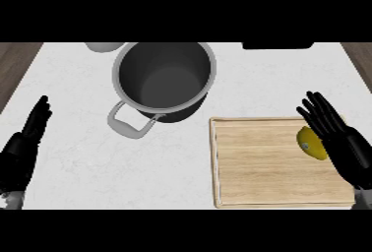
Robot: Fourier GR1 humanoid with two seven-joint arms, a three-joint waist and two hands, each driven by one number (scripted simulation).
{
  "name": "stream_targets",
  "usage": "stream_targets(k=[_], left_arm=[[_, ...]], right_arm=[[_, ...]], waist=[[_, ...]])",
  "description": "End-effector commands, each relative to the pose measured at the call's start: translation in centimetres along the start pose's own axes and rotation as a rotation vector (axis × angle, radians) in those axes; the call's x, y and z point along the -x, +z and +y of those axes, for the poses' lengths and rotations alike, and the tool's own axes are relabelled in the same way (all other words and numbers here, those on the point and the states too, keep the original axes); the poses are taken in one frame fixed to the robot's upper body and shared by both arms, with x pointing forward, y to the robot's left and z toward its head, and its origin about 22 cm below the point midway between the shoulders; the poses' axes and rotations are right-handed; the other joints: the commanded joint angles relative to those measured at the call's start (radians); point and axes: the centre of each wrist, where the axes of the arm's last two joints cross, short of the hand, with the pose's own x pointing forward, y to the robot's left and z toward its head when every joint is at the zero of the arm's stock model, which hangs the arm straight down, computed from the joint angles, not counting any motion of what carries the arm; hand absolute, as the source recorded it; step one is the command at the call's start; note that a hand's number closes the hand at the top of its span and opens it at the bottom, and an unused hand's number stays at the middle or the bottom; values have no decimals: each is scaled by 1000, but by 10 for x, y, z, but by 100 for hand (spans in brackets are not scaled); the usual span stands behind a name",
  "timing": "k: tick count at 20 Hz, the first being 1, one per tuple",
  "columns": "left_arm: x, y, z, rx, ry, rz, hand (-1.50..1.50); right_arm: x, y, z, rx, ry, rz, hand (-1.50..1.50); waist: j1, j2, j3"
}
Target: Pick the lemon from the tray and place it in the pot
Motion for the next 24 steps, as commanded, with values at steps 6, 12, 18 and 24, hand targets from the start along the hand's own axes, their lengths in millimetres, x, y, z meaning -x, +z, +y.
stream_targets(k=[6, 12, 18, 24], left_arm=[[-23, 21, -85, 391, 428, 93, 0], [-29, 18, -92, 519, 501, 130, 0], [-19, 12, -87, 489, 523, 194, 0], [-21, 15, -92, 481, 513, 188, 0]], right_arm=[[11, 11, -104, 394, 148, -72, -150], [72, 39, -116, 549, 549, 456, -150], [21, 14, -133, 331, 738, 509, -150], [-72, 14, -148, 277, 710, 544, -150]], waist=[[3, 28, -7], [56, 22, -8], [14, 2, -12], [-10, -5, -13]])
